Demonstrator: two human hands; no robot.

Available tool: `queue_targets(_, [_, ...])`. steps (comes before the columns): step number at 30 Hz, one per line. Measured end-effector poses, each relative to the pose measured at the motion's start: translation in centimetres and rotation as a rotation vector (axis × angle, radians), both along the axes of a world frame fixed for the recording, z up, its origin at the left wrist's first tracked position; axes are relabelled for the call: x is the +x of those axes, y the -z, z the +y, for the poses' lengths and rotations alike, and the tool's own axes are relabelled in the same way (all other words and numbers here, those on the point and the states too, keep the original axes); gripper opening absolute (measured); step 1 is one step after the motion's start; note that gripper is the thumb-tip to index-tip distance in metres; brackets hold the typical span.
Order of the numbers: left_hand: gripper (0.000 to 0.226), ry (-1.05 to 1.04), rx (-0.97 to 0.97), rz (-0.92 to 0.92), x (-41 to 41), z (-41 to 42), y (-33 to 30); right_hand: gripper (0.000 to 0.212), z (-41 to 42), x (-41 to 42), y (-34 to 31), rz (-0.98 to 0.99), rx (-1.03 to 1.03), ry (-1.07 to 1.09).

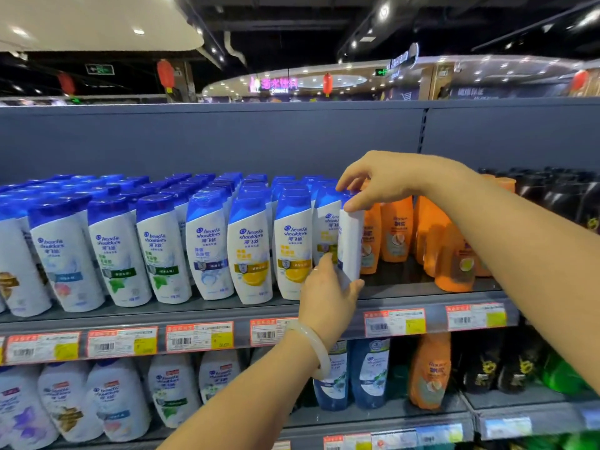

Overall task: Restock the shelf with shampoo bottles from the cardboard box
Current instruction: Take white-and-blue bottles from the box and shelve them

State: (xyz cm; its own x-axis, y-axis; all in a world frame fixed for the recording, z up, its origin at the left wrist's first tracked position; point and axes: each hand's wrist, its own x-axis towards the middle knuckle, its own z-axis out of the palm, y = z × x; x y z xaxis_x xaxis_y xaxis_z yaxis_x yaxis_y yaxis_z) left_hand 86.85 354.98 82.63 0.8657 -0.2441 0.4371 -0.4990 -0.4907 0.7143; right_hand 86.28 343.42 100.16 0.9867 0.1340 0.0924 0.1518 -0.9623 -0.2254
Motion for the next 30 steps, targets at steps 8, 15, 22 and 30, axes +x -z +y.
queue_targets(8, [0.040, 0.076, -0.001, 0.055, 0.4, -0.3, 0.8, 0.043, 0.4, 0.4, 0.4, -0.072, -0.042, -0.003])
queue_targets(15, [0.026, 0.082, -0.001, 0.060, 0.6, -0.7, 1.2, 0.062, 0.3, 1.9, 1.9, -0.264, -0.253, 0.175])
queue_targets(22, [0.038, 0.071, 0.015, 0.048, 0.6, -0.7, 0.8, 0.033, -0.6, 1.1, 1.4, -0.125, 0.036, 0.012])
queue_targets(30, [0.054, -0.069, 0.039, 0.062, 0.8, -0.8, 0.6, 0.044, -1.2, 1.1, 2.3, -0.097, 0.158, -0.069])
